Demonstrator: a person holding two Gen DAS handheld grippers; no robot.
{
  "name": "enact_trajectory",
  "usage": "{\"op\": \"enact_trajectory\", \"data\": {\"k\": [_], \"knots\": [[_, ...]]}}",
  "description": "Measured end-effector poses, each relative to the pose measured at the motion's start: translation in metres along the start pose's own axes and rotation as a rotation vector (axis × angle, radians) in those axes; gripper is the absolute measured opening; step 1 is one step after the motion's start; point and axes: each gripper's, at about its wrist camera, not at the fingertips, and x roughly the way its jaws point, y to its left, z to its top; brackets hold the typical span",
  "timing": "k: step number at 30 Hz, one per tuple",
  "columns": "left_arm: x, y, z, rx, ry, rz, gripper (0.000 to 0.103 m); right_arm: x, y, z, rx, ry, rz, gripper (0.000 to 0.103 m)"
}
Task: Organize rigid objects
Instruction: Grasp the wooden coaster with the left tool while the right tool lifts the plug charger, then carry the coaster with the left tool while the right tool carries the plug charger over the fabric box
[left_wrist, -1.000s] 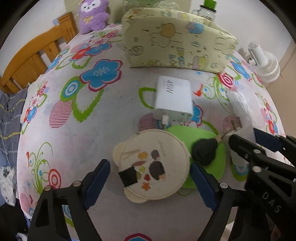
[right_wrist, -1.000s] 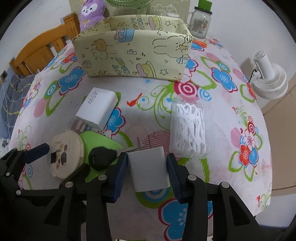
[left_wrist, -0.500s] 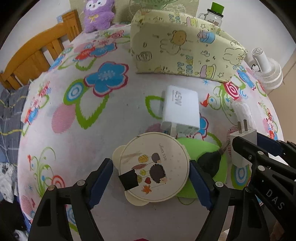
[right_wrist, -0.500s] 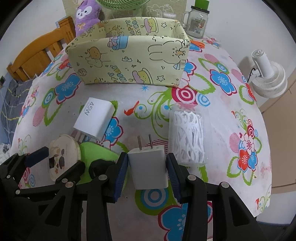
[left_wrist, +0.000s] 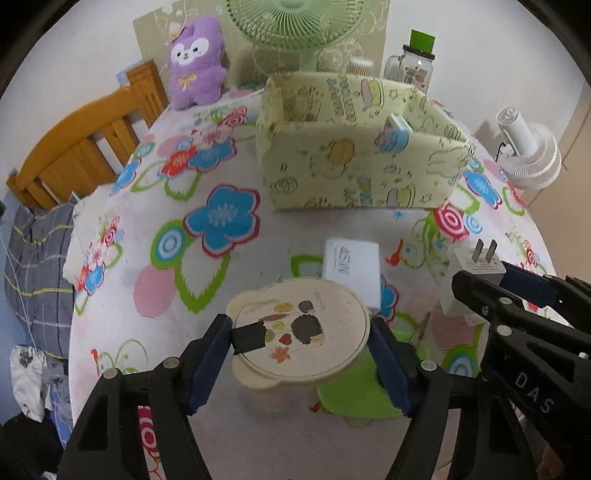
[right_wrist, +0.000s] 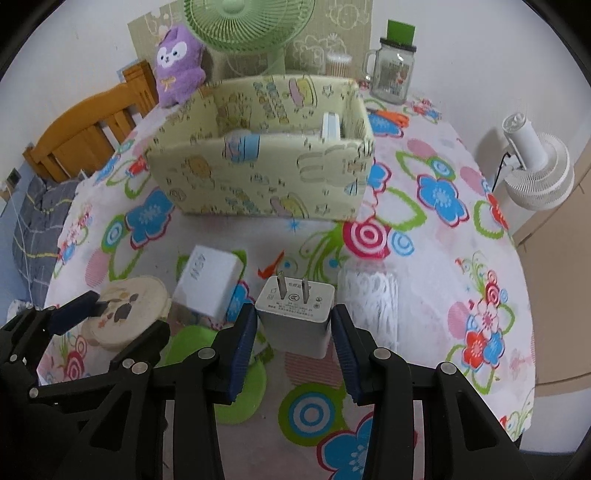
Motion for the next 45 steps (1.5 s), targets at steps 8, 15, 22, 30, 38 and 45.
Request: {"op": "enact_trajectory", "data": {"k": [8, 15, 22, 30, 38, 45], "knots": [[-0.011, -0.007, 0.010, 0.018, -0.032, 0.003, 0.076, -0.011, -0.005, 0.008, 0.020, -0.023, 0.012, 0.045], [-0.024, -0.012, 0.021, 0.033, -0.057, 0.006, 0.076, -0.024, -0.009, 0.019, 0.034, -0.050, 0.008, 0.045], [-0.041, -0.018, 0.037, 0.049, -0.105, 0.013, 0.076, -0.043, -0.014, 0.032, 0.051, -0.098, 0.000, 0.045], [-0.056, -0.023, 0.052, 0.050, -0.147, 0.004, 0.076, -0.061, -0.021, 0.045, 0.063, -0.140, -0.007, 0.045], [-0.070, -0.025, 0.064, 0.050, -0.190, 0.005, 0.076, -0.076, -0.024, 0.056, 0.070, -0.184, -0.015, 0.045], [-0.080, -0.027, 0.073, 0.044, -0.214, 0.008, 0.076, -0.089, -0.025, 0.064, 0.073, -0.213, -0.014, 0.045]]}}
